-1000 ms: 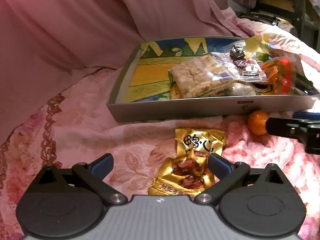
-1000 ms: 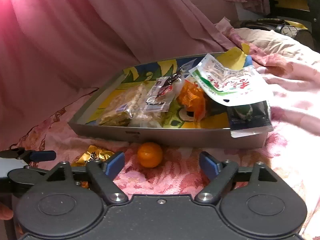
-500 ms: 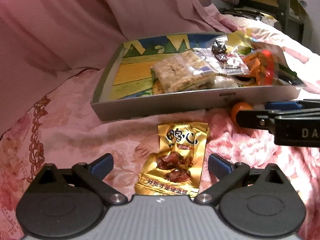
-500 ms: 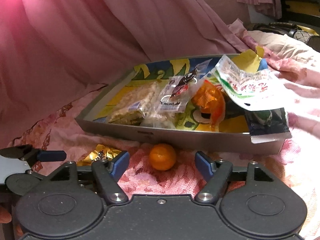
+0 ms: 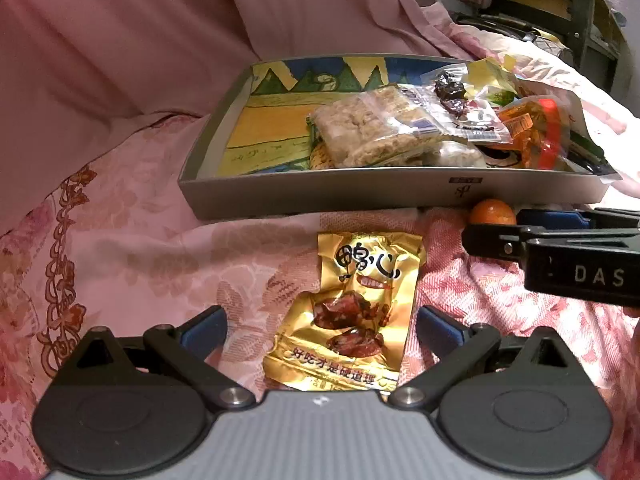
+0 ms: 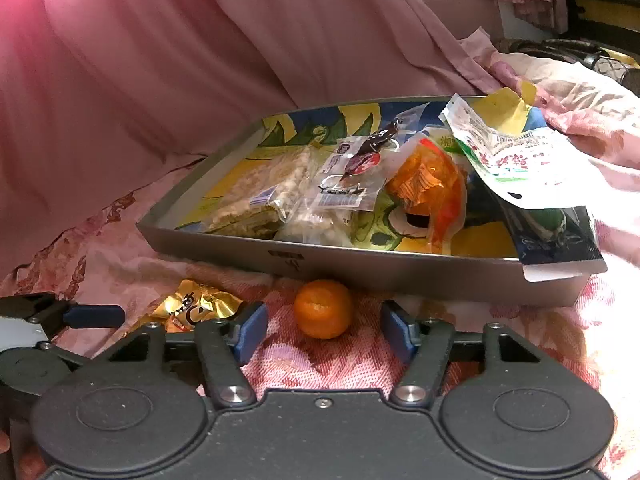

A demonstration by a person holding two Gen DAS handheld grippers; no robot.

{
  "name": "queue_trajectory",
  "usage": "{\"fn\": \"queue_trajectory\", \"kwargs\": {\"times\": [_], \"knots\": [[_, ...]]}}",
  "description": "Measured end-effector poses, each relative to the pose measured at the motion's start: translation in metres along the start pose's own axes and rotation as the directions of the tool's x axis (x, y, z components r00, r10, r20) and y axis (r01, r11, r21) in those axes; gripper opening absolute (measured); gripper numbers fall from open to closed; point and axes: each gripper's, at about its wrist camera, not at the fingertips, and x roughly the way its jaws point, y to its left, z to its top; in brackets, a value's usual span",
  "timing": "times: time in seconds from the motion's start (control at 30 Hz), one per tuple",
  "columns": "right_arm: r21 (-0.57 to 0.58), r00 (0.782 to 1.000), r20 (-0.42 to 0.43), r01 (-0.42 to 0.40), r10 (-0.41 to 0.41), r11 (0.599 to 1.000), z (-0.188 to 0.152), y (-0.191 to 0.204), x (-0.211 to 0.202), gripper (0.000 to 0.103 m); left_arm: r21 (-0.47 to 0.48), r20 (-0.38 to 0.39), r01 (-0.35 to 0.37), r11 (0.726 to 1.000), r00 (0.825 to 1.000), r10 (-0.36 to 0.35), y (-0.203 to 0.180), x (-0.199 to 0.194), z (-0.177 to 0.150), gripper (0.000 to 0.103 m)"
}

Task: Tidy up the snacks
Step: 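Close the left tool on the gold pack while the right tool grips the orange, then lift the gold pack and orange and carry both over the tray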

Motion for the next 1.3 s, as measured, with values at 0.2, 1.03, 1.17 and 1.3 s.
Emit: {"fn": "queue_trajectory", "kwargs": {"times": [0.2, 1.03, 1.17, 1.3], "knots": [[0.001, 1.0, 0.0, 0.02, -0.02, 1.0, 0.001, -0.002, 0.001, 0.046, -0.016, 0.005, 0.01, 1.0, 1.0, -0.01, 0.003, 0.0, -0.002, 0.102], [-0.033, 1.0, -0.004, 0.028, -0.028, 0.999, -0.001, 0.006, -0.001, 0.035, 0.045, -0.002, 0.026, 0.999, 1.0, -0.026, -0.013, -0.017, -0.001, 0.059], [-0.029, 1.0, -0.008, 0.025, -0.025, 0.999, -0.002, 0.005, -0.002, 0.035, 0.032, -0.014, 0.01, 0.999, 1.0, -0.009, -0.015, -0.021, -0.001, 0.055], [-0.03, 1.0, -0.012, 0.023, -0.024, 0.999, -0.003, 0.005, -0.004, 0.035, 0.014, -0.016, -0.012, 1.0, 1.0, 0.012, -0.019, -0.027, -0.004, 0.052]]}}
